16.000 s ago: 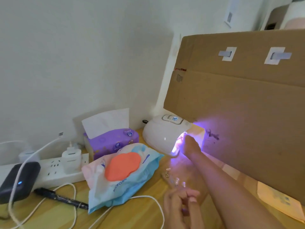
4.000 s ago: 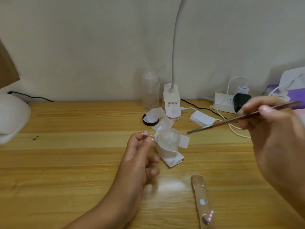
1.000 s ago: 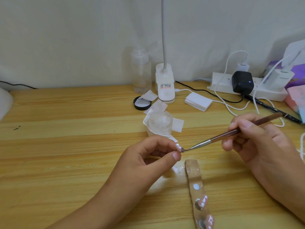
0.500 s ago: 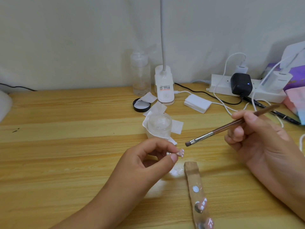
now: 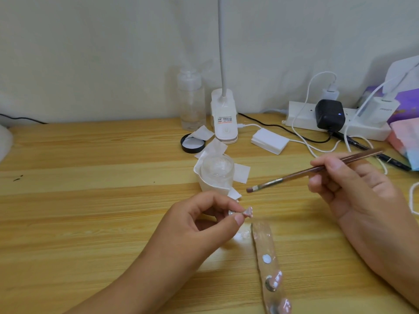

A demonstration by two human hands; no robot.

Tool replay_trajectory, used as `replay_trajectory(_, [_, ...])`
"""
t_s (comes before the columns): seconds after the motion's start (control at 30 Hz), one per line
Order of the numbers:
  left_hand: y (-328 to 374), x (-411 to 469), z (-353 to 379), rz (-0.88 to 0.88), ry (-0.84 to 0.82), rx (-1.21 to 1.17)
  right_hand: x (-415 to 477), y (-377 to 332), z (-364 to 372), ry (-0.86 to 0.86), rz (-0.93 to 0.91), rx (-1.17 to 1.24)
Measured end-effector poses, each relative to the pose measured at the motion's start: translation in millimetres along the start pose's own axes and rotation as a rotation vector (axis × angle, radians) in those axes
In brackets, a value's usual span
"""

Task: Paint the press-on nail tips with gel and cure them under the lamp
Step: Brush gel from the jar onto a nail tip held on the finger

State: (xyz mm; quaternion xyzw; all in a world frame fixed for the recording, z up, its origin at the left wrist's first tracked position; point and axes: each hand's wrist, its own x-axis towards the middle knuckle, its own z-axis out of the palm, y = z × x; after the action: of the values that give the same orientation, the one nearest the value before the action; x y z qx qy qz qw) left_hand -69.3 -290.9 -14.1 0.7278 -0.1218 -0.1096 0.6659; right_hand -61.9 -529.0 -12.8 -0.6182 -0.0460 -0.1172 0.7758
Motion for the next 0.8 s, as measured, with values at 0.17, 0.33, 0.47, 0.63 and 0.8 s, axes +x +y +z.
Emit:
replay_trajectory(0.17, [1.7, 0.4, -1.0, 0.036, -0.009, -0.044, 2.7, -0.4, -6.3, -0.011, -0.004, 0.083])
replay_trajectory(0.33, [0.8, 0.6, -0.2, 0.040, 0.004, -0.045, -0.3, -5.0, -1.2, -0.093, 0.001, 0.105])
replay_trajectory(0.47, [-0.6, 0.6, 0.2, 0.036, 0.011, -0.013, -2.9, -3.6, 2.2, -0.115, -0.038, 0.069])
replay_trajectory(0.63, [-1.1, 0.7, -0.6, 0.051, 0.006, -0.010, -3.5, -2.1, 3.2, -0.067, -0.099, -0.021])
replay_trajectory(0.8, [-1.4, 0.6, -0.6, 0.055, -0.004, -0.014, -0.8, -3.2, -0.5, -0.062, -0.062, 0.039])
